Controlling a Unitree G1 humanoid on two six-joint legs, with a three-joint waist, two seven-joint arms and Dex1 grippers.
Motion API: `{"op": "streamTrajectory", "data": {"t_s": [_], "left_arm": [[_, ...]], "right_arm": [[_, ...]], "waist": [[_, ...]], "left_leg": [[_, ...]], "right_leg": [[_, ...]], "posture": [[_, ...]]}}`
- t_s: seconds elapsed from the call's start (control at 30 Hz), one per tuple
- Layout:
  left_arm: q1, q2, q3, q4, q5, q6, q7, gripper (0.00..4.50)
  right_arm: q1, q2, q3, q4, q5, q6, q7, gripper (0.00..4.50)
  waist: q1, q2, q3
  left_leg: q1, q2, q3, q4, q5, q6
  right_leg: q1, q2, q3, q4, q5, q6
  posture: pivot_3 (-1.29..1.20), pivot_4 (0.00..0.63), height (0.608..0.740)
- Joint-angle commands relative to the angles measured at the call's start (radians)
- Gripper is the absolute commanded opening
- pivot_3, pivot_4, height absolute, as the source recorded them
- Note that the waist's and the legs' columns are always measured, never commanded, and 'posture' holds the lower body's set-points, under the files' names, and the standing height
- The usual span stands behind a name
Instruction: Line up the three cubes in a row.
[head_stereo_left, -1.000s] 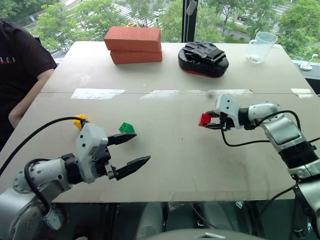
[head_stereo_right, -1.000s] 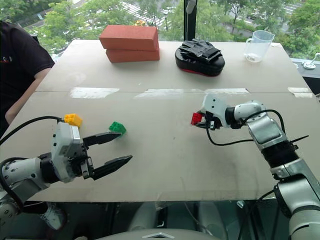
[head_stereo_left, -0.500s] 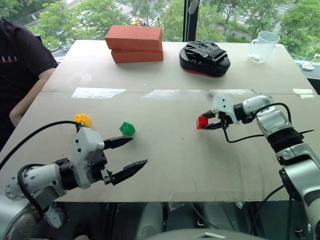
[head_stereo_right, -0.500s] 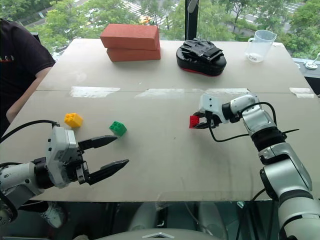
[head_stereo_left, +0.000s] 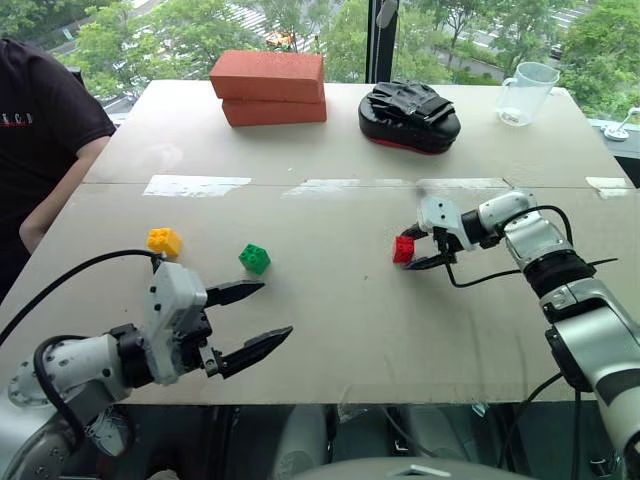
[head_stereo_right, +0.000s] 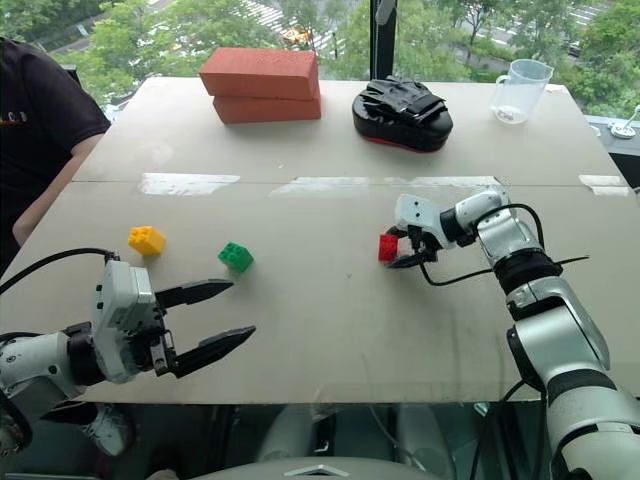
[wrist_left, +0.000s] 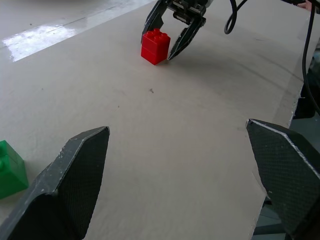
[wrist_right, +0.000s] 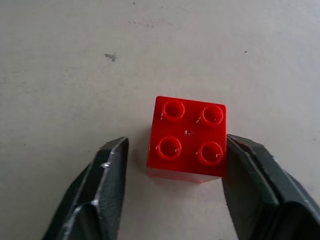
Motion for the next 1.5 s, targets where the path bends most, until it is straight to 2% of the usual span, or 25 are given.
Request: {"op": "streamTrajectory", "data": {"t_s": [0.03,0.13,0.33,0.47,0.63,0.93,1.17,1.27,1.4,1.5], "left_arm": [[0.009,-0.005,0.04,-0.031,-0.004,-0.02,-0.003,4.5],[0.017,-0.027,0.059,-0.022,-0.025,-0.005,0.028,4.5],[-0.034,-0.067,0.051,0.089,0.072,0.056,0.222,4.5],[-0.18,-0.086,-0.003,0.179,0.056,0.144,0.347,4.5],[-0.369,-0.028,-0.166,0.348,0.164,0.17,0.323,4.5],[-0.66,-0.011,-0.419,0.645,0.312,0.145,0.187,4.5],[-0.726,-0.007,-0.493,0.766,0.374,0.047,0.022,1.29],[-0.763,-0.002,-0.512,0.797,0.386,-0.014,-0.072,1.3],[-0.856,-0.009,-0.587,0.859,0.415,-0.157,-0.294,1.3],[-1.013,-0.083,-0.705,1.009,0.514,-0.309,-0.424,1.3]], "right_arm": [[-0.029,-0.005,-0.039,-0.007,0.015,-0.029,0.016,4.46],[-0.01,-0.028,-0.064,-0.052,0.044,-0.028,0.047,4.46],[0.161,-0.095,-0.227,-0.423,0.231,0.075,0.01,4.46],[0.418,-0.155,-0.365,-0.882,0.484,0.424,-0.111,4.46],[0.669,-0.174,-0.418,-1.235,0.53,0.484,-0.265,4.46],[0.828,-0.201,-0.435,-1.405,0.527,0.538,-0.416,4.46],[0.863,-0.223,-0.457,-1.445,0.539,0.543,-0.476,4.5],[0.879,-0.232,-0.469,-1.458,0.54,0.544,-0.498,4.5],[0.898,-0.226,-0.487,-1.49,0.546,0.555,-0.546,4.5],[0.952,-0.211,-0.535,-1.509,0.558,0.548,-0.584,4.5]], "waist": [[0.0,0.0,0.0],[0.0,0.001,0.001],[0.006,0.002,0.002],[0.018,0.002,0.002],[0.024,0.002,0.002],[0.026,0.0,0.002],[0.025,-0.002,0.003],[0.028,-0.002,0.003],[0.032,-0.003,0.004],[0.031,-0.003,0.004]], "left_leg": [[0.0,0.0,0.0,0.0,0.0,0.0],[0.0,0.0,0.0,0.0,0.0,0.0],[-0.001,0.0,-0.002,0.0,0.0,0.0],[-0.001,0.0,-0.004,0.0,0.0,0.001],[-0.001,-0.001,-0.005,0.0,0.0,0.001],[0.0,-0.002,-0.003,0.002,0.0,0.001],[-0.001,-0.001,-0.003,0.001,0.0,0.001],[-0.001,-0.002,-0.003,0.002,0.0,0.001],[-0.002,-0.002,-0.004,0.002,0.0,0.001],[-0.002,-0.004,-0.004,0.002,0.0,0.001]], "right_leg": [[0.0,0.0,0.0,0.0,0.0,0.0],[0.0,0.0,0.0,0.0,0.0,0.0],[0.0,-0.001,-0.002,0.0,0.0,0.0],[0.001,-0.002,-0.004,0.0,0.0,0.0],[0.002,-0.003,-0.006,0.0,0.0,0.001],[0.002,0.003,-0.007,0.001,0.0,0.001],[0.001,0.003,-0.008,0.0,0.0,0.001],[0.001,0.003,-0.007,0.0,0.0,0.001],[0.002,0.003,-0.009,0.001,0.0,0.001],[0.002,0.004,-0.009,0.001,0.0,0.001]], "posture": [[0.0,0.15,0.737],[0.0,0.15,0.737],[0.0,0.15,0.737],[0.0,0.15,0.737],[0.0,0.15,0.737],[0.0,0.15,0.737],[0.0,0.15,0.737],[0.0,0.15,0.737],[0.0,0.15,0.737],[0.0,0.15,0.737]]}}
